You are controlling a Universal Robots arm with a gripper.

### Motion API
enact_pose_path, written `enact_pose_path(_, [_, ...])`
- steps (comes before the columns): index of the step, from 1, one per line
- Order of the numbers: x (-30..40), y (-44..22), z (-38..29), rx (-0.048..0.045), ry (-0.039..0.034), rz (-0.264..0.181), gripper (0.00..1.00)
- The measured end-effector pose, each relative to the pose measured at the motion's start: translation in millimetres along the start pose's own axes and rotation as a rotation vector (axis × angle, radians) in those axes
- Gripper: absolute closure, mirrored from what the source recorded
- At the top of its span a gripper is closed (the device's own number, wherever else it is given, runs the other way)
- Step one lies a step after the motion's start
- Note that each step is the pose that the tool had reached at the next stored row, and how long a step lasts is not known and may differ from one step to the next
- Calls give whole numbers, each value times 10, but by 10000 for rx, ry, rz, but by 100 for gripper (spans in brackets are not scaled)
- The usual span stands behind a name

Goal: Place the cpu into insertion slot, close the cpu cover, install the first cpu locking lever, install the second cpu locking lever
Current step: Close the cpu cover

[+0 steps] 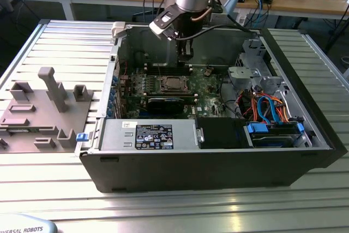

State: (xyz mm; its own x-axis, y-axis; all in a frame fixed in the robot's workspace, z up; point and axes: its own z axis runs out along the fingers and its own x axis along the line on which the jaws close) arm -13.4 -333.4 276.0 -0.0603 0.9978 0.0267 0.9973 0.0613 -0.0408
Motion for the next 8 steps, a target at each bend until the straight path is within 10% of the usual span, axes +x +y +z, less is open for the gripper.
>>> enact_pose_path(8, [0, 0, -19, 10, 0, 1, 89])
